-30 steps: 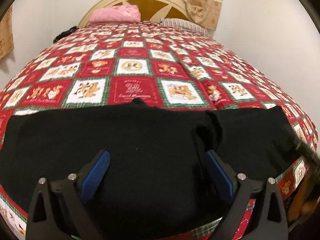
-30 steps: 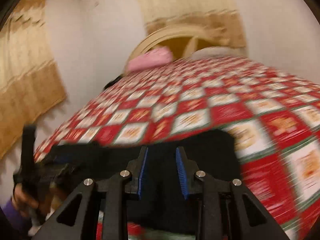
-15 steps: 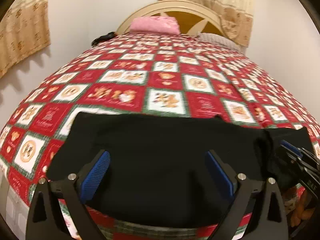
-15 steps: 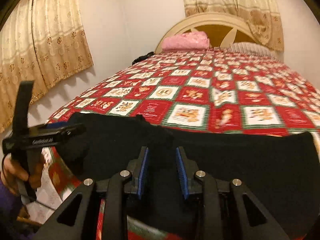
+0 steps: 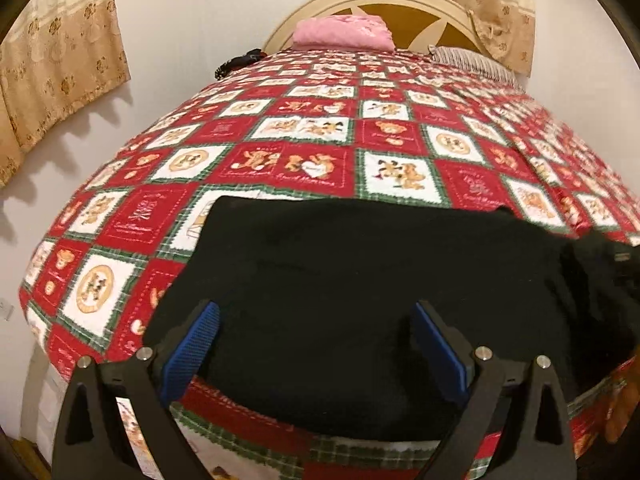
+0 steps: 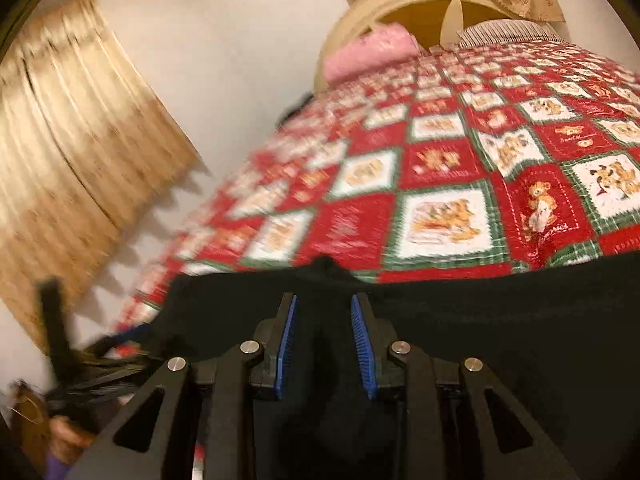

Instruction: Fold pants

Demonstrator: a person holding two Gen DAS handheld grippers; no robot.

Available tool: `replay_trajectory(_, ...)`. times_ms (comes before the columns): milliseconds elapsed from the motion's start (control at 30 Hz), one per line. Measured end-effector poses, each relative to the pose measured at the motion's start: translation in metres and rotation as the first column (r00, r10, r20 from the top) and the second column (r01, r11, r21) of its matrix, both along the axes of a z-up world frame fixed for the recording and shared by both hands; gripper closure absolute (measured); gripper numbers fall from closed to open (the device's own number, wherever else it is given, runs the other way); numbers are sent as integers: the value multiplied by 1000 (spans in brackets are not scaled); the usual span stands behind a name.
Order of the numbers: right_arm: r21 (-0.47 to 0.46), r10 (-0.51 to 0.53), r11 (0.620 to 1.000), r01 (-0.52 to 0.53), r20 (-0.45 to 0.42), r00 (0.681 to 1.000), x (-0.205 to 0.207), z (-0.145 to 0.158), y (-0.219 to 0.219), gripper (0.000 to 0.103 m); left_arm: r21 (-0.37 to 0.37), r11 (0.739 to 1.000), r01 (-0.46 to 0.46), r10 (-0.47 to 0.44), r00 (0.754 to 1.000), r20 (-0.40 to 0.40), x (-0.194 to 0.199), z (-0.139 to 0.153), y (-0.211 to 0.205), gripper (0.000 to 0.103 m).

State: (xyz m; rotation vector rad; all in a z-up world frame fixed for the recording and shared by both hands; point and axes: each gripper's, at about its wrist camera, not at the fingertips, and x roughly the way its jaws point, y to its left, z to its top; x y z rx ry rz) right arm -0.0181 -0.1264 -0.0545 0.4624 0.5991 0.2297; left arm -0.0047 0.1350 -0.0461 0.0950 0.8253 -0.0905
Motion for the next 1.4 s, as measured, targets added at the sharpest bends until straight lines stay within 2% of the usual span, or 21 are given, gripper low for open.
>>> replay_trajectory(67, -41, 15, 999, -14, 19, 1000, -15, 11, 7, 74, 22, 1000, -2, 2, 1000, 5, 0, -1, 1, 5)
replay_trajectory(133, -99, 35, 995, -35, -1, 999, -29, 14, 15, 74, 29, 1000, -7, 7, 1000, 8, -1, -1, 1, 5)
replay_trajectory(333, -91, 37, 995, -48, -126, 991, -47, -25, 24, 73, 21, 999, -26, 27, 1000, -13, 1, -6, 0, 5)
replay_trajectory(433, -129, 38, 990, -52, -107, 994, -50, -18, 31, 73, 29, 999, -28, 28, 1000, -8, -3, -3, 1, 5)
replay_trajectory(533, -101, 45, 994, -48, -38, 998, -57, -4, 32, 73, 16, 999, -48, 48, 999, 15, -6, 4, 12, 5)
replay_trajectory(667, -177, -14, 984, 17, 16, 1000, -61, 9, 35, 73, -42, 993, -112, 114, 993, 42, -9, 11, 46, 5)
replay_trajectory(767, -192, -62, 979, 64, 18, 998, -60, 7, 31, 73, -83, 982, -170, 174, 984, 48, -11, 12, 74, 5)
replay_trajectory(833, -196, -88, 977, 87, 7, 996, -59, 1, 27, 73, -123, 973, -198, 205, 977, 51, -15, 10, 92, 5)
replay_trajectory(967, -173, -96, 982, 81, -80, 992, -50, -19, 23, 73, -215, 953, -213, 229, 972, 53, -20, 6, 113, 5)
replay_trajectory(1133, -197, -95, 977, 81, -64, 993, -50, -21, 26, 73, -286, 939, -191, 203, 979, 13, -11, -5, 106, 5)
replay_trajectory(1300, -192, -90, 978, 77, -64, 994, -50, -22, 25, 73, -300, 937, -179, 185, 983, -9, -1, -12, 87, 5)
replay_trajectory(1400, -185, -91, 980, 77, -66, 994, -50, -22, 24, 73, -335, 922, -196, 191, 980, -46, 0, -20, 86, 5)
